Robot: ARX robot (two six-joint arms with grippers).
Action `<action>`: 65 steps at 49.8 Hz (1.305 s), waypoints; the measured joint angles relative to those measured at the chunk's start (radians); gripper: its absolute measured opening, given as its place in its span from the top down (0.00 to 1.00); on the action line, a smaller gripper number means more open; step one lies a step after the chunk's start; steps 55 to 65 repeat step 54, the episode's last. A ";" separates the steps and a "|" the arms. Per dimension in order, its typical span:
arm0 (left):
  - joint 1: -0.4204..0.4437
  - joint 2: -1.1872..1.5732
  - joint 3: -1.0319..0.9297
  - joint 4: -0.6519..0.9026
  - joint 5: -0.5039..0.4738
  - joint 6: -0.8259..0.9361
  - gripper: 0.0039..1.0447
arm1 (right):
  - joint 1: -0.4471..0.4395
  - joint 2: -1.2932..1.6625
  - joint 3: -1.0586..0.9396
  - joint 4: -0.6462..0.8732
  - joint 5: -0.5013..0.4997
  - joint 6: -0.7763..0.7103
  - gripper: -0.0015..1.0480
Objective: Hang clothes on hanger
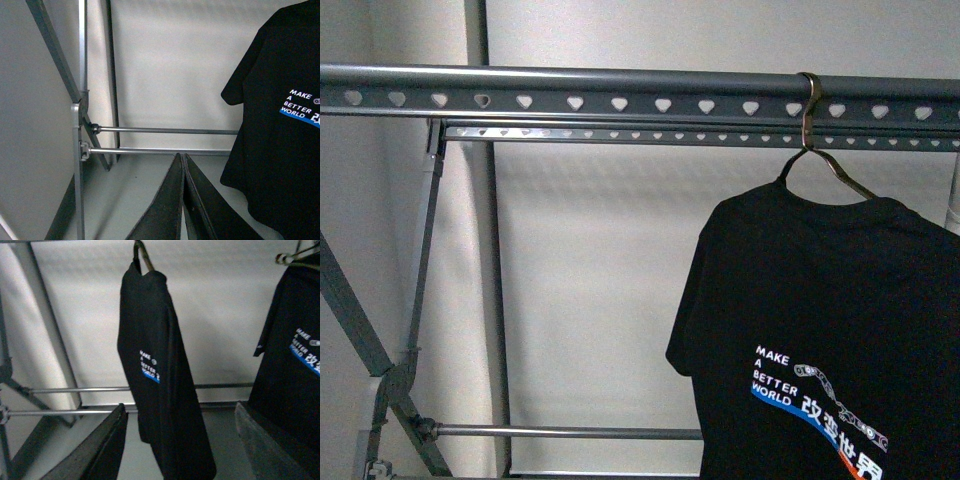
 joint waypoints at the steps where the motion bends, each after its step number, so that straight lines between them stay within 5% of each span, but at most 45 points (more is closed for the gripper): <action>1: 0.000 -0.001 0.000 0.000 0.000 0.000 0.97 | 0.001 -0.046 -0.032 0.000 0.008 -0.005 0.43; 13: 0.000 -0.001 0.000 0.000 0.000 0.000 0.97 | 0.003 -0.130 -0.121 0.005 0.009 -0.023 0.98; 52: 0.000 -0.001 0.000 0.000 0.000 0.000 0.97 | 0.003 -0.191 -0.194 0.016 0.009 -0.025 0.98; 54: 0.000 -0.001 0.000 0.000 0.000 0.000 0.90 | 0.003 -0.191 -0.194 0.016 0.009 -0.026 0.93; 65: 0.000 -0.001 0.000 0.000 0.000 0.000 0.90 | 0.003 -0.191 -0.194 0.016 0.009 -0.026 0.93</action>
